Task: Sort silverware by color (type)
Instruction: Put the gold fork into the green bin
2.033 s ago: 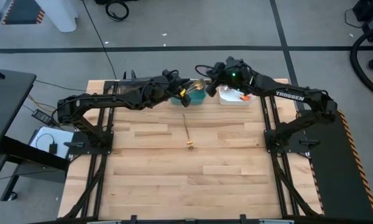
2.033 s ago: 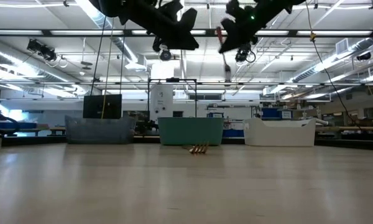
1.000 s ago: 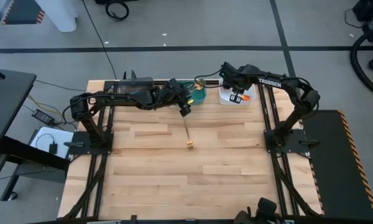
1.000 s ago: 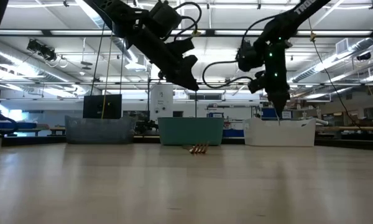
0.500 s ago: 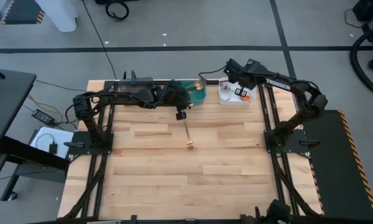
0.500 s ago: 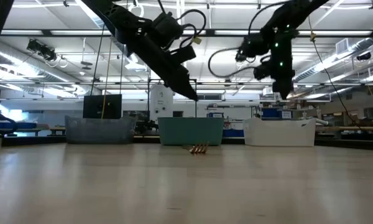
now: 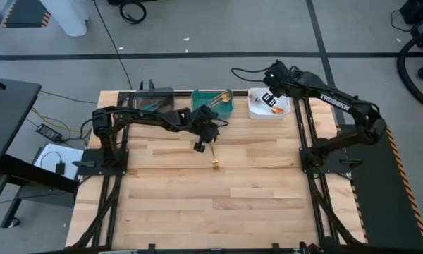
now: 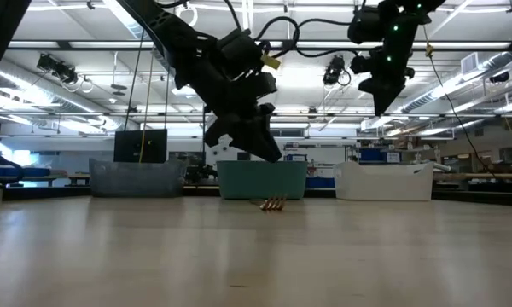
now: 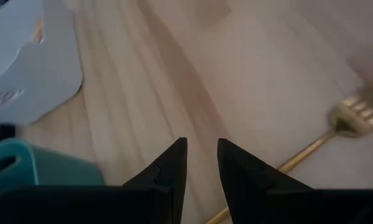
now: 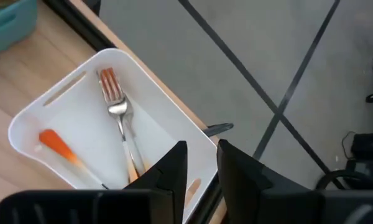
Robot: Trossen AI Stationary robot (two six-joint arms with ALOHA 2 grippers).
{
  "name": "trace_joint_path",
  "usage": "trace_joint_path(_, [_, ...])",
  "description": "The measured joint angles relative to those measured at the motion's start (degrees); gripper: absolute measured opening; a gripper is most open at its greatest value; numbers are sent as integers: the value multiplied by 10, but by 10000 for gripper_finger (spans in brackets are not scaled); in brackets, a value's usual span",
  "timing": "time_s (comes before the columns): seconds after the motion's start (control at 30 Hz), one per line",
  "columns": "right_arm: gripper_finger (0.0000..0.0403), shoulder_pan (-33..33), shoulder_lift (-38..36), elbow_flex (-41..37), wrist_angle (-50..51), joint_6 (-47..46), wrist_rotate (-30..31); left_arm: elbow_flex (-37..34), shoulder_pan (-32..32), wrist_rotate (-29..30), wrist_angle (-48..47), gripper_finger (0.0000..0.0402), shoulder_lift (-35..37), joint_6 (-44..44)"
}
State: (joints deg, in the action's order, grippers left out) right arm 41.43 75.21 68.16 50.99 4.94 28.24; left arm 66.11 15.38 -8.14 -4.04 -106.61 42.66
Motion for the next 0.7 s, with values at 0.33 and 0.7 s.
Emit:
trace_joint_path(0.33, [95,-1,-5,0,1,-61,-48,0,-21,-3,-114,98,0,167])
trace_joint_path(0.7, [95,-1,-4,0,1,-84,-70,0,-52,45,-98,98,-46,196])
